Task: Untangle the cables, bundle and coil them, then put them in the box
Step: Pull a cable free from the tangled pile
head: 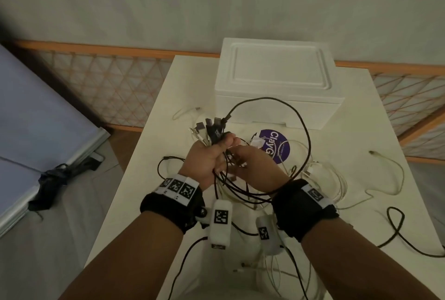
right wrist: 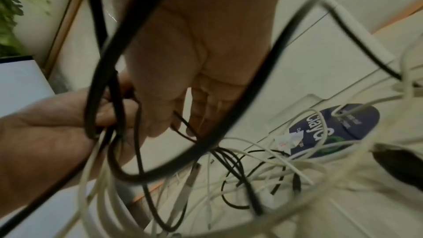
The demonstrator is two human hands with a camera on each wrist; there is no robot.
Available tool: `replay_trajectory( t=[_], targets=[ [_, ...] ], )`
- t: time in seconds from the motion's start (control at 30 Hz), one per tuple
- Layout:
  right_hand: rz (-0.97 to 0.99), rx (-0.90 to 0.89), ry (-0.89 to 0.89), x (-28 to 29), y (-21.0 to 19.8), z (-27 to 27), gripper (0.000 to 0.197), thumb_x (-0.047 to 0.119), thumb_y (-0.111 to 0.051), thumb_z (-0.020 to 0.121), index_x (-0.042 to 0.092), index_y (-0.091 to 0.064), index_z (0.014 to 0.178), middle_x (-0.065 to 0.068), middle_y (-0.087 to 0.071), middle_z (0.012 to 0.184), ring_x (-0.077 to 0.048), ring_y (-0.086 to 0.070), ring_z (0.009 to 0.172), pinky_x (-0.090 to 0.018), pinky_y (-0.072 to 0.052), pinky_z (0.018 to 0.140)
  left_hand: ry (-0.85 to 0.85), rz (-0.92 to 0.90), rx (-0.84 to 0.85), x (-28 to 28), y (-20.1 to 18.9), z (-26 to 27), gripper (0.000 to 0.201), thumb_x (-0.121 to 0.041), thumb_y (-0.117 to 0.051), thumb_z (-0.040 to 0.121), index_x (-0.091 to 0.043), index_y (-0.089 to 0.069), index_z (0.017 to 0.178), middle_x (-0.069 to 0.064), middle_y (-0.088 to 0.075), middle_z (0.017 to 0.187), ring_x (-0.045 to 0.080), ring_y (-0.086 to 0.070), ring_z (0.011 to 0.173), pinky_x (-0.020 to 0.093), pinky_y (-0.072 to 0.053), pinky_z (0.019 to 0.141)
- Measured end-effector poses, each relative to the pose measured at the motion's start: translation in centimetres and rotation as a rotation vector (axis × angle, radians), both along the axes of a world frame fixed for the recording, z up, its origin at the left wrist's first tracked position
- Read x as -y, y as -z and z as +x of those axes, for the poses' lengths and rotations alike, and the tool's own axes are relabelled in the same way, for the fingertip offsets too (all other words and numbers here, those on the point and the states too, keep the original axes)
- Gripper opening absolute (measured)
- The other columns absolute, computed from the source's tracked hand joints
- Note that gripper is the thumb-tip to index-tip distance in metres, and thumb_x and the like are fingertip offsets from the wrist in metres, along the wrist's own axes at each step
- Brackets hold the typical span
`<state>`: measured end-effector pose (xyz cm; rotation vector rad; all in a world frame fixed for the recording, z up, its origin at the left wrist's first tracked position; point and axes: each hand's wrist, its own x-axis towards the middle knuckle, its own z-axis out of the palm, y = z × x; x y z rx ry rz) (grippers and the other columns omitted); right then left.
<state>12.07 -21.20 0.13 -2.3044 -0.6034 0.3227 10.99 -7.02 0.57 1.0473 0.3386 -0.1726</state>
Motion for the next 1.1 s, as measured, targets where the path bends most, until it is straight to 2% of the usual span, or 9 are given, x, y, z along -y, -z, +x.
replay_trajectory(
  t=[0.1,0.2,0.33,0.5,0.6,0.8,0.93,1.03,1.1],
  targets=[
    [0.063,0.078,0.136,-0.1,-0.3,0.6,0.012,0.017,-0.06,0.09,0.007,-0.066,0.09,-0.003,-0.064,0.076,-0.01,-0.053,0.068,-0.022,-0.036,0.065,0.037,0.019,0.029,0.1,0.7,-0.3,0.014,-0.015,-0.068,0.075,-0.013,-0.071,0.088,-0.001,-0.073,0.085,0.002,-0.031,0.031,0.018,-0.022,0.036],
    [0.053,0.079,0.204,0.3,-1.3,1.1,0.014,0.018,-0.062,0.088,0.006,-0.068,0.09,-0.006,-0.068,0.08,-0.012,-0.056,0.071,-0.024,-0.04,0.064,0.047,0.122,0.028,0.2,1.4,-0.9,0.023,-0.005,-0.069,0.079,-0.01,-0.066,0.101,-0.005,-0.067,0.072,0.002,-0.038,0.038,0.018,-0.025,0.038],
    [0.121,-0.016,0.242,1.0,-1.8,1.3,0.012,0.021,-0.066,0.085,0.012,-0.072,0.09,0.011,-0.065,0.078,-0.001,-0.058,0.071,-0.013,-0.043,0.067,0.071,0.262,-0.02,0.8,2.1,-1.1,0.023,0.008,-0.064,0.082,-0.012,-0.064,0.093,-0.011,-0.057,0.053,0.004,-0.034,0.039,0.021,-0.023,0.041],
    [0.118,-0.06,0.24,1.1,-1.8,1.2,0.009,0.023,-0.07,0.082,0.015,-0.071,0.086,-0.002,-0.068,0.078,-0.013,-0.061,0.075,-0.022,-0.045,0.07,0.16,0.445,-0.115,0.8,3.6,-0.5,0.019,0.001,-0.07,0.079,-0.007,-0.068,0.096,0.003,-0.052,0.06,0.007,-0.033,0.037,0.019,-0.026,0.039],
    [0.186,-0.103,0.271,1.1,-1.5,1.1,0.009,0.023,-0.072,0.082,0.018,-0.07,0.09,-0.001,-0.07,0.084,-0.011,-0.064,0.079,-0.022,-0.048,0.074,0.165,0.505,-0.177,0.9,4.2,-0.2,0.014,-0.006,-0.075,0.078,-0.003,-0.067,0.089,0.008,-0.049,0.059,0.007,-0.033,0.033,0.018,-0.027,0.037],
    [0.003,-0.093,0.211,1.3,0.2,1.4,0.002,0.015,-0.062,0.086,0.014,-0.063,0.085,0.003,-0.062,0.077,-0.012,-0.056,0.076,-0.021,-0.041,0.068,0.114,0.412,-0.166,1.1,4.4,-0.1,0.012,-0.008,-0.075,0.078,-0.009,-0.066,0.085,0.004,-0.044,0.06,0.009,-0.032,0.04,0.019,-0.026,0.039],
    [0.236,-0.246,0.317,1.4,0.5,1.6,0.013,0.002,-0.045,0.092,0.009,-0.056,0.091,0.001,-0.061,0.076,-0.014,-0.059,0.072,-0.025,-0.048,0.065,-0.023,0.423,-0.179,0.4,4.3,0.2,0.011,-0.013,-0.074,0.08,-0.018,-0.064,0.078,-0.005,-0.047,0.051,0.007,-0.034,0.036,0.017,-0.027,0.039],
    [0.361,-0.35,0.352,1.6,0.4,1.3,0.014,0.001,-0.039,0.096,0.007,-0.051,0.092,-0.002,-0.06,0.076,-0.019,-0.058,0.07,-0.032,-0.047,0.063,-0.076,0.241,-0.221,-0.5,4.2,0.1,0.026,-0.004,-0.061,0.085,-0.015,-0.049,0.065,-0.002,-0.034,0.049,0.008,-0.024,0.035,0.018,-0.021,0.039],
    [0.408,-0.36,0.352,1.6,0.2,1.1,0.014,0.001,-0.037,0.096,0.004,-0.05,0.093,-0.004,-0.061,0.075,-0.018,-0.057,0.067,-0.028,-0.046,0.059,-0.033,0.12,-0.164,-0.4,3.7,-0.2,0.024,0.0,-0.057,0.088,-0.012,-0.051,0.067,0.001,-0.047,0.054,0.006,-0.025,0.033,0.017,-0.022,0.036]
  ],
)
